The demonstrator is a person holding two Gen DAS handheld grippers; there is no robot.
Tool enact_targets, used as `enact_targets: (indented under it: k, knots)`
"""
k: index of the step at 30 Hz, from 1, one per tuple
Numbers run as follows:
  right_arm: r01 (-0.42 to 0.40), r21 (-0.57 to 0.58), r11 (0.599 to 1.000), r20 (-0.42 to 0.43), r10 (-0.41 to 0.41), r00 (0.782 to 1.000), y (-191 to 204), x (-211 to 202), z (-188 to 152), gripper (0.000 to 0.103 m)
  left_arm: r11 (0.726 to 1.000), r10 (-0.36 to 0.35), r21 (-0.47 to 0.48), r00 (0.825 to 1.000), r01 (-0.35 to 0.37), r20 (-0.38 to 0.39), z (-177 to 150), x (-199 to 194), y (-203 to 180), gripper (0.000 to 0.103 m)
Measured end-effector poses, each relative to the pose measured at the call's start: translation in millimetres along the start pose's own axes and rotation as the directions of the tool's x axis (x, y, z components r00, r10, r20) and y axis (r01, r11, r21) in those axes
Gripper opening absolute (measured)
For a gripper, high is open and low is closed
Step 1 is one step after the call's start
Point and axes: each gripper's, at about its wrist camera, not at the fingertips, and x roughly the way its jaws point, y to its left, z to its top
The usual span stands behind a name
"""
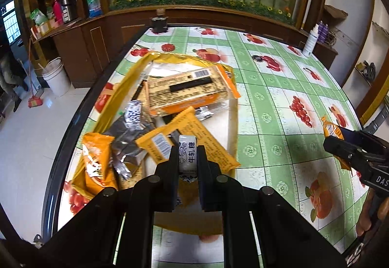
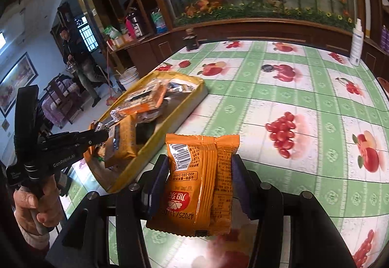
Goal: Organize snacks
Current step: 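Carry the milk-candy box with the left tool while the right tool carries the orange packet over the tray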
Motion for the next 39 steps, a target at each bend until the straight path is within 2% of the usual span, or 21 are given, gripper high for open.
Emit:
enact_targets:
  k: [7,21,39]
  knots:
    - [-0.030,-0.037,0.999,-0.008,0.030,1.000,29.1,12.1,9.3,0.053,0.999,0.027,-0.035,1.000,-0.026,0.009,-1.4,-3.2,24.2,0.011]
    - [-0.084,-0.091,0.992,-0.002,0.084,0.996,71.1,35.1,34.8,0.053,0.996,0.051,-0.069,0.999,-0.050,0.012,0.8,0.5,48.5,0.011]
    - [-0.135,-0.061,0.989,0.017,0.137,0.990,82.3,75.8,74.3,0.053,0.994,0.087,-0.068,0.996,-0.086,0.007,14.7,14.9,57.9,0.011]
